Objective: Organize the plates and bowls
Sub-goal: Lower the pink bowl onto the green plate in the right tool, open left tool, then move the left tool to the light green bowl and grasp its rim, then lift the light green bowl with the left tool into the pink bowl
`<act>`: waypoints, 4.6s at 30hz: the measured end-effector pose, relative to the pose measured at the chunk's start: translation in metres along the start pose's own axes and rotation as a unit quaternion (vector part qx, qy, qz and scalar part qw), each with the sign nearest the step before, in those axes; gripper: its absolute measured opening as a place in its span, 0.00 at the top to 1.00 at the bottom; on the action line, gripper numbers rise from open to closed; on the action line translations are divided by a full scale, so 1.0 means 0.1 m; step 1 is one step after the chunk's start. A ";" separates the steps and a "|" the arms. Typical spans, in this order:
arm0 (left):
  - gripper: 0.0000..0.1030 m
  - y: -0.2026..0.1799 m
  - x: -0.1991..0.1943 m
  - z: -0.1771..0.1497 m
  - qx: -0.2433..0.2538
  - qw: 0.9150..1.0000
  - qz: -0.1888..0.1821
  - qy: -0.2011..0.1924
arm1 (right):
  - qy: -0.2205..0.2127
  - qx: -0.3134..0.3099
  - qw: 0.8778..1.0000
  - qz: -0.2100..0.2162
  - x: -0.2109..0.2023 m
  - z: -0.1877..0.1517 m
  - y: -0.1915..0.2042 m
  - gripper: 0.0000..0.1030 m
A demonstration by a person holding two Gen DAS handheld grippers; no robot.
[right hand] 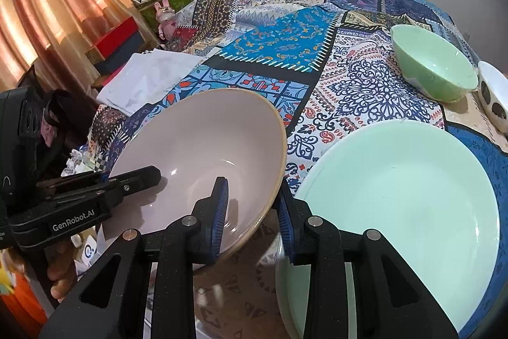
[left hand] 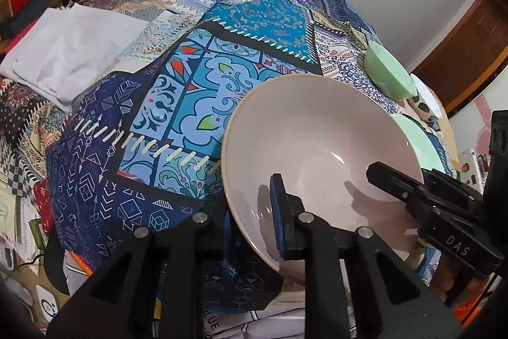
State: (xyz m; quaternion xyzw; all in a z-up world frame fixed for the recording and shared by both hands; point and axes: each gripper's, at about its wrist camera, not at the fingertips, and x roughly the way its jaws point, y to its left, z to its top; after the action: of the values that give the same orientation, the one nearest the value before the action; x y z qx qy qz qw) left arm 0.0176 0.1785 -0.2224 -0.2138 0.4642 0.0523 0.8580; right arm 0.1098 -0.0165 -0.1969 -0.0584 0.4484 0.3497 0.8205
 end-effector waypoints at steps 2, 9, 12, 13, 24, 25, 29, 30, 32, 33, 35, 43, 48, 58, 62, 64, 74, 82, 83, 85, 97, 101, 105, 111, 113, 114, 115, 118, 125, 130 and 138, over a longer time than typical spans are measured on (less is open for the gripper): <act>0.80 0.00 0.00 0.00 -0.001 1.000 0.002 -0.001 | -0.016 -0.009 1.000 -0.013 -0.07 0.01 0.01 0.71; 0.80 -0.06 -0.15 0.01 0.015 0.999 0.027 -0.021 | -0.035 0.006 0.999 -0.001 -0.24 0.04 -0.10 0.71; 0.80 -0.09 -0.22 0.02 0.017 0.999 0.031 -0.026 | -0.051 0.004 0.999 -0.002 -0.36 0.06 -0.15 0.70; 0.80 -0.11 -0.27 0.03 0.021 0.999 0.038 -0.034 | -0.055 0.003 0.998 -0.005 -0.40 0.06 -0.17 0.70; 0.59 -0.49 -0.58 0.27 0.053 0.994 0.057 -0.076 | -0.100 0.042 0.993 -0.054 -0.82 0.12 -0.85 0.45; 0.55 -0.55 -0.58 0.30 0.057 0.993 0.057 -0.081 | -0.102 0.046 0.992 -0.057 -0.85 0.12 -0.90 0.44; 0.39 -0.85 -0.53 0.44 0.078 0.992 0.049 -0.092 | -0.111 0.062 0.989 -0.079 -0.95 0.15 -1.18 0.37; 0.33 -0.94 -0.49 0.49 0.081 0.991 0.044 -0.092 | -0.114 0.066 0.988 -0.083 -0.97 0.15 -1.26 0.35; 0.25 -1.05 -0.43 0.56 0.079 0.992 0.041 -0.094 | -0.115 0.072 0.987 -0.091 -0.99 0.17 -1.39 0.35; 0.21 -1.11 -0.39 0.60 0.076 0.992 0.040 -0.094 | -0.114 0.075 0.986 -0.095 -0.99 0.18 -1.46 0.34; 0.20 -1.22 -0.30 0.69 0.074 0.992 0.039 -0.092 | -0.111 0.078 0.986 -0.100 -0.97 0.21 -1.57 0.33; 0.19 -1.62 0.12 1.09 0.091 0.992 0.042 -0.071 | -0.084 0.104 0.985 -0.108 -0.74 0.39 -2.01 0.33; 0.18 -1.84 0.42 1.28 0.130 0.989 0.048 -0.056 | -0.070 0.118 0.984 -0.110 -0.57 0.55 -2.20 0.33; 0.18 -1.98 1.07 1.61 0.139 0.990 0.015 0.009 | -0.031 0.105 0.988 -0.112 -0.15 0.80 -2.29 0.60; 0.18 -1.96 1.24 1.67 0.141 0.990 0.020 0.017 | -0.020 0.110 0.987 -0.117 -0.02 0.84 -2.36 0.61; 0.18 -1.94 1.30 1.68 0.145 0.989 0.022 0.022 | -0.015 0.114 0.986 -0.116 0.03 0.85 -2.40 0.62; 0.18 -1.84 1.30 1.67 0.141 0.989 0.029 0.008 | -0.005 0.075 0.986 -0.146 0.22 0.96 -2.38 0.76; 0.18 -1.82 1.31 1.66 0.138 0.990 0.031 0.006 | 0.005 0.069 0.993 -0.091 0.19 0.93 -2.41 0.85; 0.18 -1.82 1.32 1.66 0.138 0.990 0.031 0.006 | 0.005 0.063 0.994 -0.089 0.19 0.92 -2.38 0.85; 0.18 -1.83 1.32 1.66 0.141 0.989 0.031 0.004 | 0.008 0.050 0.996 -0.080 0.18 0.91 -2.30 0.84; 0.45 -1.87 1.55 1.61 0.157 0.985 0.034 0.055 | 0.014 0.024 0.999 -0.043 0.14 0.86 -2.10 0.83; 0.65 -1.94 1.67 1.61 0.183 0.979 0.042 0.076 | 0.010 0.038 0.999 -0.029 0.15 0.86 -2.13 0.83; 0.83 -2.00 1.73 1.59 0.193 0.977 0.029 0.086 | 0.008 0.042 0.999 -0.031 0.15 0.85 -2.13 0.83; 0.83 -2.07 1.66 1.57 0.202 0.976 0.043 0.064 | 0.003 0.039 0.998 -0.048 0.04 0.82 -2.06 0.84; 0.83 -2.10 1.58 1.55 0.206 0.976 0.044 0.054 | 0.002 0.043 0.998 -0.045 -0.01 0.81 -2.06 0.84; 0.83 -2.12 1.55 1.54 0.212 0.975 0.044 0.050 | 0.000 0.046 0.998 -0.044 -0.04 0.81 -2.05 0.84; 0.83 -2.13 1.51 1.52 0.215 0.975 0.044 0.048 | -0.003 0.046 0.998 -0.044 -0.08 0.79 -2.04 0.84; 0.83 -2.16 1.40 1.47 0.216 0.975 0.042 0.042 | -0.013 0.042 0.998 -0.048 -0.21 0.77 -1.97 0.84; 0.83 -2.22 1.04 1.33 0.217 0.976 0.033 0.014 | -0.036 0.032 0.998 -0.048 -0.50 0.70 -1.80 0.84; 0.83 -2.19 0.77 1.23 0.207 0.978 0.021 0.005 | -0.049 0.026 0.997 -0.045 -0.66 0.64 -1.63 0.84; 0.83 -2.08 0.31 1.03 0.203 0.979 0.016 -0.019 | -0.072 0.023 0.996 -0.036 -0.81 0.52 -1.37 0.84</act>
State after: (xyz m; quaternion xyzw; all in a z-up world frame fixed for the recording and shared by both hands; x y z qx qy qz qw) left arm 0.1747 0.0298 -0.1323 -0.0273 0.4519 -0.0253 0.8913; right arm 0.2026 -0.1401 -0.1328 -0.0301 0.3934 0.3132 0.8639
